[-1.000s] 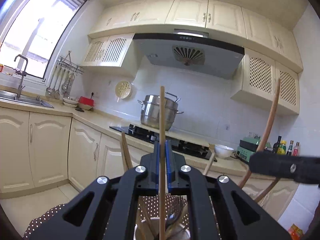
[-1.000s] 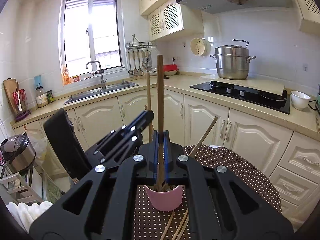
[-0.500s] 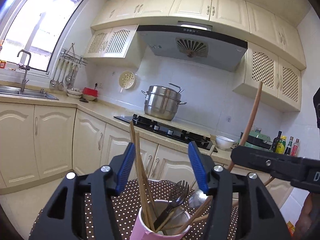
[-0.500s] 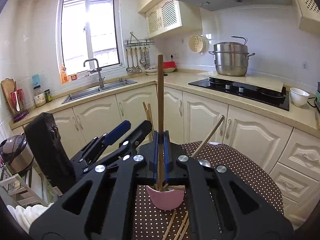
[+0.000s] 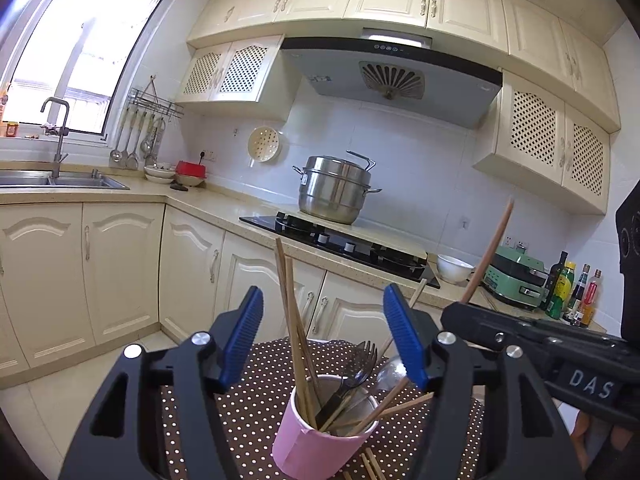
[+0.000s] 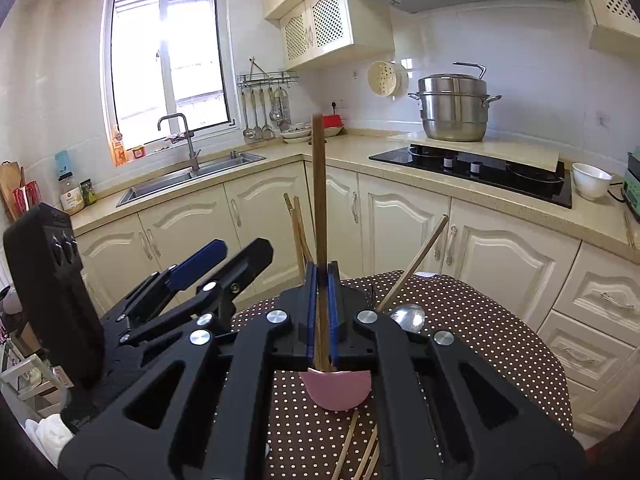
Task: Organize utensils
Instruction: 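Open the right tool to release its chopstick into the pink cup, then lower both open tools toward the remaining chopsticks on the table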
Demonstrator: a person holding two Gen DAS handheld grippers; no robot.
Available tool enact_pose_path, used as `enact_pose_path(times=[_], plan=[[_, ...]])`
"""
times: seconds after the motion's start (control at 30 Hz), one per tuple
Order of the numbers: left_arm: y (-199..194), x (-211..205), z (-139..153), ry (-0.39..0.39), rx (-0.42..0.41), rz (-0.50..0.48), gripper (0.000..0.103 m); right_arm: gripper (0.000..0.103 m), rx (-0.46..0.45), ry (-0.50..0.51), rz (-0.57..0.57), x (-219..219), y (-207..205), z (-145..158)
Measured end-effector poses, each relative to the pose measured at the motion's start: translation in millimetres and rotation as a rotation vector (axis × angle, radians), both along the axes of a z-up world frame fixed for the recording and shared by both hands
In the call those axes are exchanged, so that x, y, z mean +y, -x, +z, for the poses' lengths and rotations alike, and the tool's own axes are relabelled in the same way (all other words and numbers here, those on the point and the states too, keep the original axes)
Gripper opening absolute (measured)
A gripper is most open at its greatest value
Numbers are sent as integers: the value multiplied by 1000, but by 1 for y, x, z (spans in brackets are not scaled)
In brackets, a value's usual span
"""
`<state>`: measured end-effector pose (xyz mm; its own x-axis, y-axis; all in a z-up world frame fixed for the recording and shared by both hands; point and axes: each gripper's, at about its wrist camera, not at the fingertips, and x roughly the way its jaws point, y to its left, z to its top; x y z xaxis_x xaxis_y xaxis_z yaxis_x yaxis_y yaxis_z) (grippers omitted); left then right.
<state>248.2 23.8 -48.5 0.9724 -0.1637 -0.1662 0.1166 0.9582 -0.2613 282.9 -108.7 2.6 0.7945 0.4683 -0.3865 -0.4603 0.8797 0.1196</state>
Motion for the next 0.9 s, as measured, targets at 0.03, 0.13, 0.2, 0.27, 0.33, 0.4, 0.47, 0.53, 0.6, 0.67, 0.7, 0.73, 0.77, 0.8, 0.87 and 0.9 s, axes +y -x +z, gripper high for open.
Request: enact_pose_path(times=[0.03,0.13,0.2,0.27,0.33,0.4,0.47,0.53,0.6,0.67,0.7,0.73,0.77,0.8,0.87,0.9], plan=[[2,1,2,3,2,-2,64,13,-1,4,-7,0,1,1],[11,4,7,14,11,1,65,31,-5,-9,-19,-3,6,3],[16,6,10,17,17,-6,65,31,-5,-25,-16,-6,10,4],[22,7,13,17,18,-5,66,31,-10,-32,-18,-6,14,6],[30,8,17,15,14,-3,66,31,-17,-34,-19,-7,19,9],[38,9,21,15,8,-3,68,31,-27,-33,-22,-9,25,12],[45,9,26,15,3,0,69,35,-33,-35,-24,-10,30,15],[52,8,29,15,4,-2,69,43,-45,-39,-32,-14,38,17],[58,7,31,17,16,-10,69,43,-55,-40,-39,-18,46,19],[62,4,31,16,44,-30,69,43,-60,-36,-47,-22,52,20],[63,0,29,9,69,-43,69,43,-62,-32,-54,-26,56,19],[64,-4,27,0,86,-53,69,44,-63,-27,-60,-28,60,17],[65,-9,24,-16,112,-65,69,44,-63,-22,-66,-30,63,15],[66,-15,20,-30,133,-73,69,44,-61,-14,-77,-34,67,12],[66,-23,12,-48,176,-85,69,44,-56,2,-92,-39,72,5],[64,-28,6,-53,211,-96,69,45,-52,15,-103,-43,74,0]])
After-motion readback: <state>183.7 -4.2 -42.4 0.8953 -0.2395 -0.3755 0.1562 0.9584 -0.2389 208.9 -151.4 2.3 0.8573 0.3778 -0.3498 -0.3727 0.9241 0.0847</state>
